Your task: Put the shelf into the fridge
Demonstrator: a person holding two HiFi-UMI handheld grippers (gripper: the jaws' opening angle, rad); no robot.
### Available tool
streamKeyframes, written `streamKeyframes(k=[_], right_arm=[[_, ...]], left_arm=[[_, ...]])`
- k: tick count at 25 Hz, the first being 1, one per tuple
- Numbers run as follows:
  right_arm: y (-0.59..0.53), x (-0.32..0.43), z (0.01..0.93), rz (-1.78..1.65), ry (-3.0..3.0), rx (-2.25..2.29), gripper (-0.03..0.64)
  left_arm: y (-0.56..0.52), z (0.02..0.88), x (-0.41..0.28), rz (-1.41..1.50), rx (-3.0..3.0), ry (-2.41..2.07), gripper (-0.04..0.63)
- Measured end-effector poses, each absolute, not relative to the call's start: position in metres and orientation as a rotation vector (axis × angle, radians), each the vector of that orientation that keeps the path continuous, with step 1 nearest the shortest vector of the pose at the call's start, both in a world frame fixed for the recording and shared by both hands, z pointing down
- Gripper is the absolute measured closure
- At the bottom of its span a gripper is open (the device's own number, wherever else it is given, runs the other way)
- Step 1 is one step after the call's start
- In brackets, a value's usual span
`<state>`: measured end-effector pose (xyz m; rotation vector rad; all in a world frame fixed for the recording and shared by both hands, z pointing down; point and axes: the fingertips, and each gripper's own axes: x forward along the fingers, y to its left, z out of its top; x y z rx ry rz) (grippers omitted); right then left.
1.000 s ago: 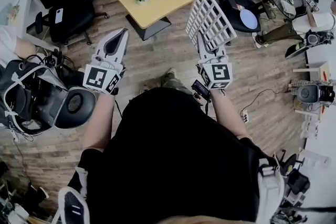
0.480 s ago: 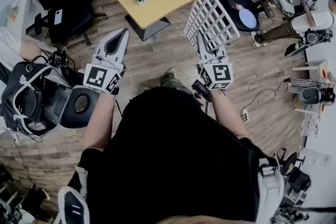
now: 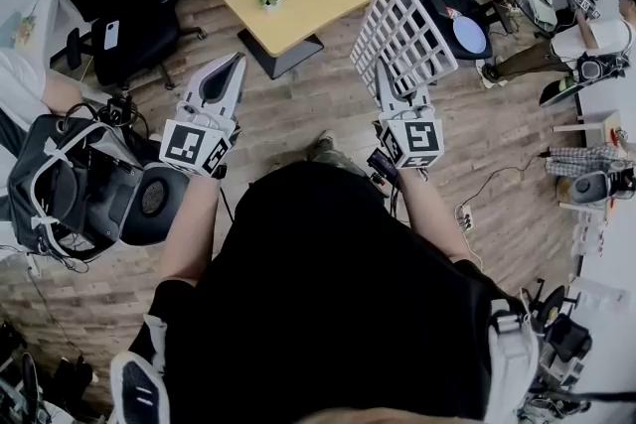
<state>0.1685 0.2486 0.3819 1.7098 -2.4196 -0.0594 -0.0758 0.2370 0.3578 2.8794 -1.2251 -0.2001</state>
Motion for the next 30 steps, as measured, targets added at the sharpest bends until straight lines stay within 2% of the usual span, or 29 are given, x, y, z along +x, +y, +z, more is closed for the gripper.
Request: streamKeyframes(k=[30], right_arm=[[0.194, 0.162, 0.39, -0.054, -2.466, 1.634, 0.572]], left_arm=[[0.182, 0.368, -0.069, -0.174, 2.853, -1.238, 0.577]])
